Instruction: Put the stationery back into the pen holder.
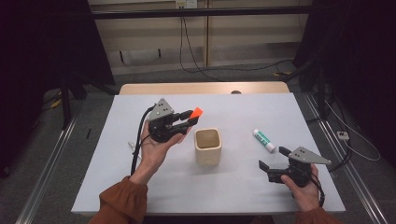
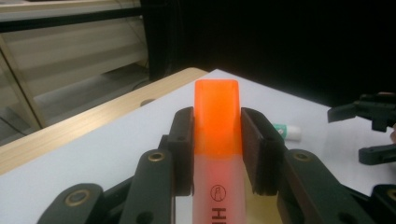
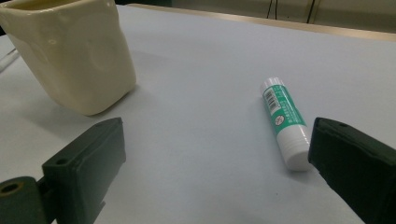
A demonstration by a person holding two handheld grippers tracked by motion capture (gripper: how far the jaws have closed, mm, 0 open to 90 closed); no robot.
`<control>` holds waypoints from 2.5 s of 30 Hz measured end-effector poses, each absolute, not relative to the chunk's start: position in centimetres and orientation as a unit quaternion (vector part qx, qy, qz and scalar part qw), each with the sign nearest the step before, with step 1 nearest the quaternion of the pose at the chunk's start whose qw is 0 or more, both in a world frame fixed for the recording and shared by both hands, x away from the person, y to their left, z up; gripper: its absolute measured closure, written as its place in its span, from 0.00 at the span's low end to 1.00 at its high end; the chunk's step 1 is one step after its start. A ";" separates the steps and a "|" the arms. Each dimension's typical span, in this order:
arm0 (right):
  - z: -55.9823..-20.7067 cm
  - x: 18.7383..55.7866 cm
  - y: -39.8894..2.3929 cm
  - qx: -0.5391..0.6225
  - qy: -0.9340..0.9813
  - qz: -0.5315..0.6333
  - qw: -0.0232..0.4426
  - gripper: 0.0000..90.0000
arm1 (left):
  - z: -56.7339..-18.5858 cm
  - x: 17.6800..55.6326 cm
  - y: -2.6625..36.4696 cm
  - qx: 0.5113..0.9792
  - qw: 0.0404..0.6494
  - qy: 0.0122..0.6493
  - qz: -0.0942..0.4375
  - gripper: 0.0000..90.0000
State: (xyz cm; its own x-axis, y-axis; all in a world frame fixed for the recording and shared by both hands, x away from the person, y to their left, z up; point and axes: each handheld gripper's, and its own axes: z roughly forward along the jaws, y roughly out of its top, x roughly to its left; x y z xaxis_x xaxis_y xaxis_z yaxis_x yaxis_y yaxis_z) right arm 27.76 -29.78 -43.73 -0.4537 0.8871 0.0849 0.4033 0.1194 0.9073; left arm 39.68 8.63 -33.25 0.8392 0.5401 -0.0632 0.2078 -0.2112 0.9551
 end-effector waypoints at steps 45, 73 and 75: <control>-43.8 27.7 -29.9 0.460 0.704 0.478 0.253 0.04 | -36.2 40.8 3.1 0.787 0.570 0.214 0.106 0.75; -43.8 27.7 -29.9 0.459 0.705 0.477 0.252 0.04 | -37.6 40.4 3.9 0.815 0.530 0.216 0.091 0.74; -43.8 27.7 -29.9 0.460 0.705 0.477 0.252 0.04 | -37.9 40.1 3.9 0.819 0.524 0.214 0.091 0.75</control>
